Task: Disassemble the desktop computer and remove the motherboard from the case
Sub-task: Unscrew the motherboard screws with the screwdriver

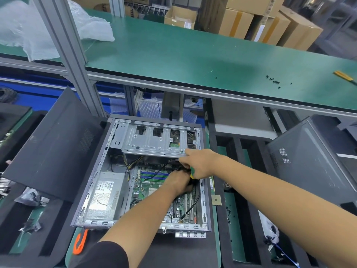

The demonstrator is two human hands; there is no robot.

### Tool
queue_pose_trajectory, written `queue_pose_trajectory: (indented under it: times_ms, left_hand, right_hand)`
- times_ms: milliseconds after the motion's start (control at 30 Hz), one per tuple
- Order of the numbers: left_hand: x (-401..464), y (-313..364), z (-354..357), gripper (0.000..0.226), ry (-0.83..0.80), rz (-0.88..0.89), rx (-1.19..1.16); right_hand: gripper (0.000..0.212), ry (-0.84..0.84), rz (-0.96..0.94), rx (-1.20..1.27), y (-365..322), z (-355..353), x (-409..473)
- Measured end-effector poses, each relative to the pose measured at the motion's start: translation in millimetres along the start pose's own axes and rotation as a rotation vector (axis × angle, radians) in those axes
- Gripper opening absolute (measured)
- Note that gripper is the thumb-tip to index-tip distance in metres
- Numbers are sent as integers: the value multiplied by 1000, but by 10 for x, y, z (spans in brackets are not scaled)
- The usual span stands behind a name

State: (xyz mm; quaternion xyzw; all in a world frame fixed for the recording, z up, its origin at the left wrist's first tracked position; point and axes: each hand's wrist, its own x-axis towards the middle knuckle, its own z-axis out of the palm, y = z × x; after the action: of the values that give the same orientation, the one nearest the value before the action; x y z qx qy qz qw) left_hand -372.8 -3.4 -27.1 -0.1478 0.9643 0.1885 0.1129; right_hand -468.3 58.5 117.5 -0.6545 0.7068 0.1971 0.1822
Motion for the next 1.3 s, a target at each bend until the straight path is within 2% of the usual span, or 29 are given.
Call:
queue_pose_trajectory:
  times_ms: [100, 233, 300, 433, 800, 867, 967, 1033, 1167, 1300]
  left_hand:
    - [-9, 7, 12, 31, 7, 22, 40]
    - [-33, 14, 21, 26, 3, 52, 109]
    - [-41, 18, 24, 26, 2, 62, 160]
    - [-49, 38, 21, 24, 15, 87, 227]
    - [-38, 56, 66, 31, 94, 88, 270]
    - [-29, 49, 75, 32, 89, 88, 273]
    - [-31, 36, 82, 30, 69, 80, 252]
    - [-31, 26, 99, 24, 55, 71, 249]
    - [-29, 18, 96, 23, 44, 58, 227]
    - [-31, 15, 66, 30, 67, 56, 138]
  right_hand:
    - [40, 9, -6, -135, -35, -9, 27]
    - [38, 28, 21, -190, -68, -27, 40]
    - [34, 26, 18, -156, -84, -43, 28]
    - [11, 42, 0, -71, -85, -49, 5]
    - [22, 87, -28, 53, 6, 28, -58]
    - [27, 99, -31, -7, 2, 32, -61]
    - [42, 138, -48, -225, -17, 37, -33]
    - [40, 144, -23, -288, -37, 50, -18]
    - [16, 76, 3, -122, -36, 35, 7]
    - [17, 90, 43, 122, -1, 12, 16]
